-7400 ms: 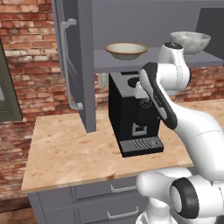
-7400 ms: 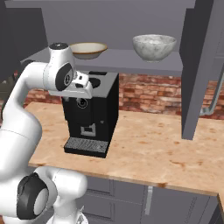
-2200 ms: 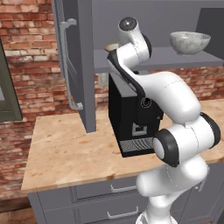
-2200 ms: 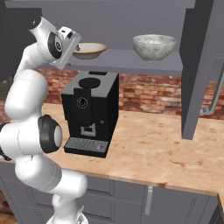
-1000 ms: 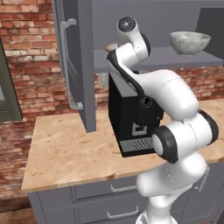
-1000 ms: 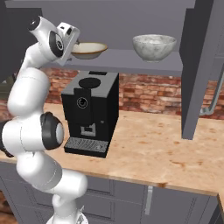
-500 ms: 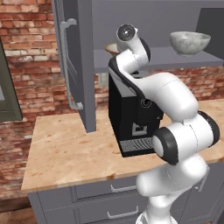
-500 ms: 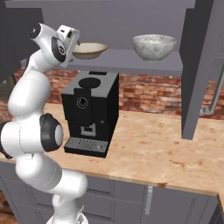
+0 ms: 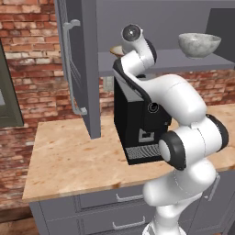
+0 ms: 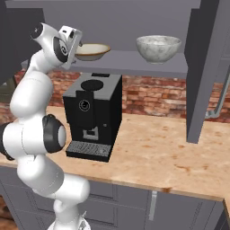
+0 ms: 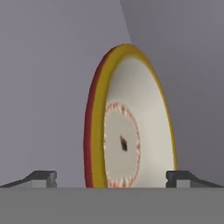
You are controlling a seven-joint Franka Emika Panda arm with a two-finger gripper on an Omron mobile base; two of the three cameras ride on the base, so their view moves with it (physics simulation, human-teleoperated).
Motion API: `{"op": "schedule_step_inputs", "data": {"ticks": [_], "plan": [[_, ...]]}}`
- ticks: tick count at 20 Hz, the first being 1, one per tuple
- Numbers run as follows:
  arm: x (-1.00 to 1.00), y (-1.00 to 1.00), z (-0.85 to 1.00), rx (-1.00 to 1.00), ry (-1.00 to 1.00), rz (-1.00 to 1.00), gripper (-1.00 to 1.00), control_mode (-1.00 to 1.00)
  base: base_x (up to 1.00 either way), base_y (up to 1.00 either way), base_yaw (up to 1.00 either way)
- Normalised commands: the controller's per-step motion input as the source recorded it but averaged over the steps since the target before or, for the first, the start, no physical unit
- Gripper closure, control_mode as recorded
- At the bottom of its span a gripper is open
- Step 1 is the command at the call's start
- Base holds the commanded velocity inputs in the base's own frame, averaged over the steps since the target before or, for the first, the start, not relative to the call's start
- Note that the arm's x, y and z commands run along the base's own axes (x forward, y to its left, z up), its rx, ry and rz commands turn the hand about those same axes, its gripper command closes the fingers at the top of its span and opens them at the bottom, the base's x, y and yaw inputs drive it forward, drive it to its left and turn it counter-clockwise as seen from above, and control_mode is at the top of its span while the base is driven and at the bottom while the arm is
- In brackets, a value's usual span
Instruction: Pick up the bowls from the cabinet and place each bowl in front of a stool on the dining counter.
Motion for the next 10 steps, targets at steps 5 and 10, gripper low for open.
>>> {"op": "schedule_step_inputs", "data": {"ticks": [5, 10], "plan": [[0.01, 0.0, 0.0, 0.0, 0.03, 0.0, -1.0, -1.0, 0.0, 0.0, 0.0], [0.0, 0.0, -0.01, 0.0, 0.0, 0.0, 1.0, -1.0, 0.0, 0.0, 0.0]]}}
